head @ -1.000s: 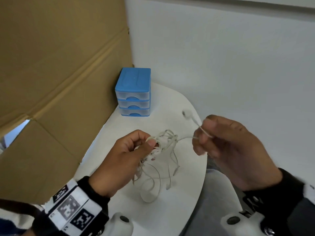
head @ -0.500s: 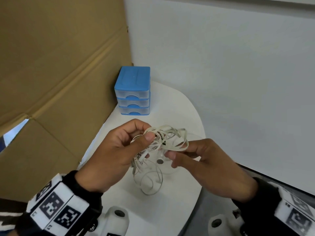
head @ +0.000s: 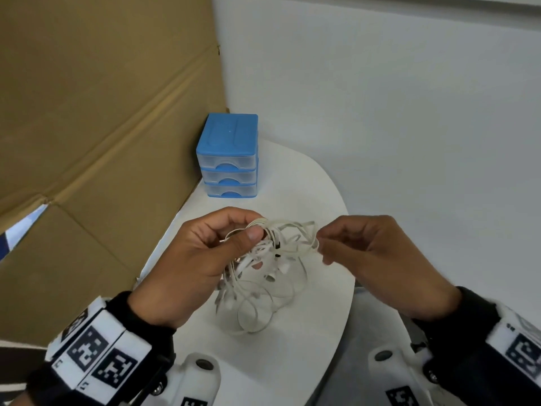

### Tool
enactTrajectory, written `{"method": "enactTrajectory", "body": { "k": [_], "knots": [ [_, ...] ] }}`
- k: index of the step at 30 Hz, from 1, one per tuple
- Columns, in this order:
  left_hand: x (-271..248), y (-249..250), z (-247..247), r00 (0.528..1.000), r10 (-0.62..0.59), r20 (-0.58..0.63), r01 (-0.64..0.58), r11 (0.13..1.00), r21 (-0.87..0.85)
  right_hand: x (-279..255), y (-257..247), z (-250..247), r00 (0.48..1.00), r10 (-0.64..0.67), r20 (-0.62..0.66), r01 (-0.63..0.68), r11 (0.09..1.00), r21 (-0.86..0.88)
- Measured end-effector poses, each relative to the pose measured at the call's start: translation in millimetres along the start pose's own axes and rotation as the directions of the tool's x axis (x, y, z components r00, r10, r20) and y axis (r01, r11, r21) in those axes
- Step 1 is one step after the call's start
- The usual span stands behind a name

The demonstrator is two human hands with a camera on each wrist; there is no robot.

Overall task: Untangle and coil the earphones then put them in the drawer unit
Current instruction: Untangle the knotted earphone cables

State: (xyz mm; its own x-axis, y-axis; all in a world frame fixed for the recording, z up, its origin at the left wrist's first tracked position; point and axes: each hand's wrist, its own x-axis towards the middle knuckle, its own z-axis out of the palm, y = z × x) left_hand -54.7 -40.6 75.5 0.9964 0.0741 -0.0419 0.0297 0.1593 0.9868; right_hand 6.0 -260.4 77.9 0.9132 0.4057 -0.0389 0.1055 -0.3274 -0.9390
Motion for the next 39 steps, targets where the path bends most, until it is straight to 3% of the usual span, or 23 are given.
{"method": "enactTrajectory", "body": {
  "k": [3,6,12,19,23,30,39],
  "knots": [
    [-1,-1,4,0.999,-0.041,0.025,0.042,0.999,-0.011,0,-1,6,0.993,-0.057,-0.101,0.064,0.995,0.071],
    [-5,4,10,0.993,-0.097,0.068,0.103,0.991,-0.089,-2,-2,14,0.998,-0.003,0.063,-0.017,0.947,0.322],
    [-10,7,14,0.973,-0.2,0.118,0.217,0.964,-0.157,-3,-10,15,0.978,0.021,0.209,-0.131,0.838,0.53],
    [-12,4,18,0.96,-0.247,0.135,0.264,0.956,-0.13,-3,-17,6,0.927,0.171,0.334,-0.305,0.861,0.407],
    [-10,2,19,0.948,-0.292,0.128,0.306,0.946,-0.106,-3,-18,3,0.929,0.167,0.33,-0.287,0.889,0.357],
    [-8,1,16,0.936,-0.332,0.116,0.346,0.929,-0.134,2,-10,-1,0.909,0.188,0.373,-0.362,0.797,0.483],
    [-9,3,12,0.954,-0.273,0.127,0.274,0.962,0.005,0,-7,1,0.921,0.126,0.369,-0.285,0.864,0.415]
  ]
}}
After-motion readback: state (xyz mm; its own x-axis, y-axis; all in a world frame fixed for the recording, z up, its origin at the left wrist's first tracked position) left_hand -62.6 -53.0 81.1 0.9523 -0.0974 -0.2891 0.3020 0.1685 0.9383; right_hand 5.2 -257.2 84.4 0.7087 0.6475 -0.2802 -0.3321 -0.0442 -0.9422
